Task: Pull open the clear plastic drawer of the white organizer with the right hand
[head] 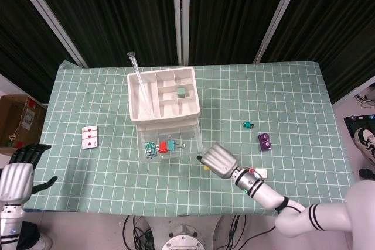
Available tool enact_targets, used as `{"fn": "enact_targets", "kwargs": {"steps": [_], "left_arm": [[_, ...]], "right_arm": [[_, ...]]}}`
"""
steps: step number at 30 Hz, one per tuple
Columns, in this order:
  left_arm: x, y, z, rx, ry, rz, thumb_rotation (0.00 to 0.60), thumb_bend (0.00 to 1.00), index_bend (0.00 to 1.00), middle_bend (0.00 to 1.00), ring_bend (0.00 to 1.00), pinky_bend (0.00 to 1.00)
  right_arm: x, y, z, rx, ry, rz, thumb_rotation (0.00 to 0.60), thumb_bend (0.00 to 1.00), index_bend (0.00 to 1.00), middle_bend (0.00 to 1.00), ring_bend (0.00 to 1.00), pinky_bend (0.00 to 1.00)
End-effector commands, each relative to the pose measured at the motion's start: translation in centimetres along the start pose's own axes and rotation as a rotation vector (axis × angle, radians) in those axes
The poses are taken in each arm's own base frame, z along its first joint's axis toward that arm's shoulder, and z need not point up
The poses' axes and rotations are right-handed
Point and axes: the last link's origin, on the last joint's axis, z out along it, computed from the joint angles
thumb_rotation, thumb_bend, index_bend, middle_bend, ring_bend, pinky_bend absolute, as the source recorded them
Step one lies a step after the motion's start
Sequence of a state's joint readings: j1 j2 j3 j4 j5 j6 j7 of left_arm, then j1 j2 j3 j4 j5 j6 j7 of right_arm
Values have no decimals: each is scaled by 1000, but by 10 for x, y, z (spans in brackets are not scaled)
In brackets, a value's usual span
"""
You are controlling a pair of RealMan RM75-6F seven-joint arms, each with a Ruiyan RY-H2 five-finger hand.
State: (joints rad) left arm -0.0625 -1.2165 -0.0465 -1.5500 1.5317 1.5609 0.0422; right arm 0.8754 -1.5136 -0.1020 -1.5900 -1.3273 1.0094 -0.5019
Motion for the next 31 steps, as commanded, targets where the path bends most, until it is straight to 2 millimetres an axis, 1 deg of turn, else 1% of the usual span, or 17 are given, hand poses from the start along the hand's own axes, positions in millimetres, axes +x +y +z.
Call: {"fn": "enact_targets", "kwargs": {"steps": [1,4,7,10,12,14,15,17,18,19,20,22,23,25,26,28,31], "left_arm": [[0,0,0,0,-1,-1,600,0,241,235,181,202],[-1,0,0,0,-2,-2,600,0,241,234,181,202],[-2,0,1,-3,-2,-4,600,0,241,235,181,202],[-2,0,2,-9,0,-4,600,0,241,234,181,202],[-2,-1,2,-10,2,-3,600,0,241,234,181,202],[-2,-2,2,-8,6,0,600,0,241,235,181,202],[-2,-3,3,-7,9,2,600,0,241,234,181,202],[-2,-3,3,-7,12,6,600,0,241,234,181,202],[-3,-3,4,-7,13,8,600,0,241,235,181,202],[-3,-3,4,-9,13,11,600,0,241,235,181,202],[-4,-2,4,-10,12,13,600,0,241,235,181,202],[-6,1,4,-16,6,14,600,0,241,235,181,202],[-7,2,4,-19,2,13,600,0,241,235,181,202],[-8,5,4,-28,-7,9,600,0,241,235,181,202],[-9,7,4,-32,-10,9,600,0,242,235,181,202],[-8,10,3,-42,-9,10,600,0,241,235,181,202],[-7,16,2,-56,-6,8,600,0,241,235,181,202]], "right_arm": [[-4,-5,3,11,-12,-10,600,261,359,949,991,963],[-5,-4,0,3,-24,-14,600,197,239,949,989,958],[-4,0,-6,-20,-20,-11,600,171,131,949,985,956],[0,11,-25,-74,3,5,600,155,101,938,976,955],[3,23,-43,-131,25,30,600,155,101,916,961,954],[7,41,-69,-221,65,74,600,155,100,874,919,948],[9,52,-86,-280,93,103,600,155,103,838,882,941],[12,67,-113,-370,139,156,600,155,115,721,755,884],[12,74,-127,-413,160,185,600,155,120,628,647,807],[12,82,-146,-464,181,221,600,155,121,516,514,691],[12,87,-159,-498,194,245,600,155,113,419,396,574],[10,95,-189,-562,213,290,600,156,59,199,136,276],[8,97,-201,-585,217,305,600,156,27,111,55,145],[4,99,-227,-629,232,333,600,156,0,20,0,21],[3,99,-236,-644,240,343,600,156,0,6,0,3],[-2,98,-256,-672,256,367,600,156,0,0,0,0],[-8,95,-274,-693,286,391,600,156,0,0,0,0]]}}
